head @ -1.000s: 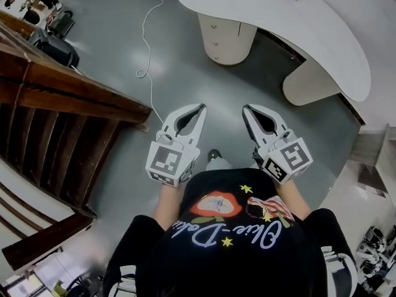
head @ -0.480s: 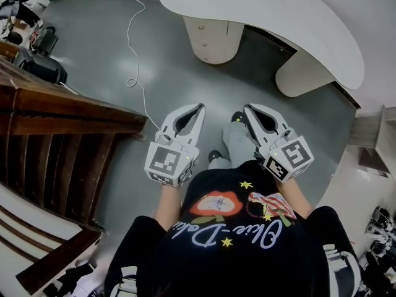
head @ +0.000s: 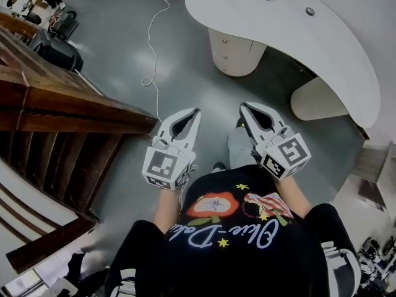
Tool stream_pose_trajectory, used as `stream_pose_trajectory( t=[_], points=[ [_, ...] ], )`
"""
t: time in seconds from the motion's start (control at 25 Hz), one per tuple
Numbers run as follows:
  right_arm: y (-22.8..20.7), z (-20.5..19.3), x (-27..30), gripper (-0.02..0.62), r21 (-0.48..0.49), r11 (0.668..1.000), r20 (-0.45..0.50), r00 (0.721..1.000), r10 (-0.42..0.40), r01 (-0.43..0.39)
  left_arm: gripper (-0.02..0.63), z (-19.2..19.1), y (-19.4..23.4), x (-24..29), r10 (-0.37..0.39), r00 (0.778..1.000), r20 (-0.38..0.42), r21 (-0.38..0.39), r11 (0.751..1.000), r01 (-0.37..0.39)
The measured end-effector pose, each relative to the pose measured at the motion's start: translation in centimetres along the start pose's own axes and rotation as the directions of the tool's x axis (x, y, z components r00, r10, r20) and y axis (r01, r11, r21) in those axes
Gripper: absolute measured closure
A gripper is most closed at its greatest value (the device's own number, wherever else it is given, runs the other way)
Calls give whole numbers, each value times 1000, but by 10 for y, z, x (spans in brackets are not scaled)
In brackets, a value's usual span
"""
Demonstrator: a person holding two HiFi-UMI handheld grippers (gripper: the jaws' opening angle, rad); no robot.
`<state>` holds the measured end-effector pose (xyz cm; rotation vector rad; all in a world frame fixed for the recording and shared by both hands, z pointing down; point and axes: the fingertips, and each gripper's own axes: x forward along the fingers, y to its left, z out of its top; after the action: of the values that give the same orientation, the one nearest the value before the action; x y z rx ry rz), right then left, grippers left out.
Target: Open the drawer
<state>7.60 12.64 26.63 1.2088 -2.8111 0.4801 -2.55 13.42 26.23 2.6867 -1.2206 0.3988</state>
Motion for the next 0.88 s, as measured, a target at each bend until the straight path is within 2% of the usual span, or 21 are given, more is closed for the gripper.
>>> stream_pose_trajectory(
  t=[0.24,0.48,0.88],
  points=[
    [-39,9,35,595,16,1000,-27,999,25,-25,601,10,19,42,11,1000,-1,-14,1000,-11],
    [-74,12,68,595,48,994,-27,995,97,-95,601,11,41,70,61,997,-36,-63,996,-63],
    [-128,21,103,595,64,991,-83,989,122,-117,600,25,70,126,67,998,-18,-104,992,-68]
  ],
)
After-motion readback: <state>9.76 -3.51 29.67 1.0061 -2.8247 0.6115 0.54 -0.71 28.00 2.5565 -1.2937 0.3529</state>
